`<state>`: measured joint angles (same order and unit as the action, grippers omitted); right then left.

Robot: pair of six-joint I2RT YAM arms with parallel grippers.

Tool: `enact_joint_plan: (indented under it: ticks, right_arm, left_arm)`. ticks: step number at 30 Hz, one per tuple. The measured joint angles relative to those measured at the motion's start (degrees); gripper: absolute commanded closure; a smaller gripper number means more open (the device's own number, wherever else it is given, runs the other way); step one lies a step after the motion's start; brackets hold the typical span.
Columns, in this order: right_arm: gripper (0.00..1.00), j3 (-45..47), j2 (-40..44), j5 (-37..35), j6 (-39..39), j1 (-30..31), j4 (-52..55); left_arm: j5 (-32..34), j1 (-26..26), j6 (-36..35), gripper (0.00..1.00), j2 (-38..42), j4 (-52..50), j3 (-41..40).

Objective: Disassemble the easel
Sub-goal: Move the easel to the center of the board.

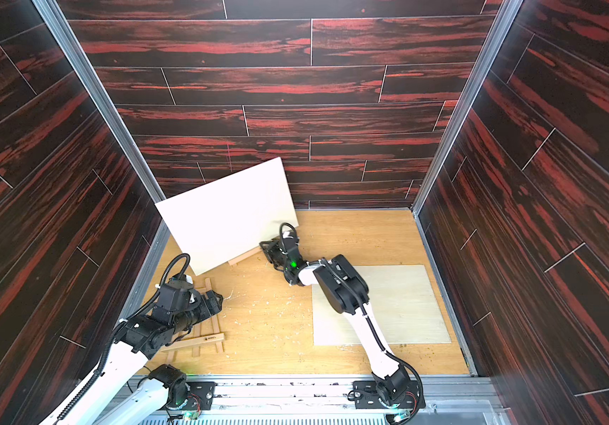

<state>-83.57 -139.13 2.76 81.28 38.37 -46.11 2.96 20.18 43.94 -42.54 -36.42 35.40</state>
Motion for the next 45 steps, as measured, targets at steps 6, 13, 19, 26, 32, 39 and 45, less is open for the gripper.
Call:
enact_joint_plan:
  ticks: [6,13,19,26,32,39,45]
  right_arm:
    - [0.87,15.2,7.9,-1.3,1.4,-0.6,-6.4]
    - [0.88,31.3,16.6,-2.3,3.0,-0.9,-12.2]
    - [0.84,39.5,20.3,-2.4,4.1,-0.9,-16.9]
    - [0.64,42.9,22.5,-1.5,2.8,-1.0,-17.7]
    - [0.47,45.6,26.5,0.1,-1.0,-1.3,-13.6]
    - [0.39,48.4,34.2,3.1,-5.0,-2.1,-7.0]
    - [0.36,48.5,43.9,7.7,-12.5,-3.6,4.6]
  left_arm:
    - [0.3,0.0,-0.6,0.07,-0.9,0.0,0.1]
    - [1.9,0.0,-2.9,0.05,-0.8,-1.6,1.6]
    - [5.9,-0.3,-5.1,0.0,1.5,-3.8,3.1]
    - [10.2,-3.2,-11.0,0.0,3.7,-5.4,4.9]
    - [5.0,-12.0,-15.9,0.0,-0.4,-3.0,6.6]
    - [-4.5,-16.4,-21.7,0.0,-5.3,4.9,6.7]
    - [-14.8,-23.8,-25.2,0.01,-5.7,13.1,4.0]
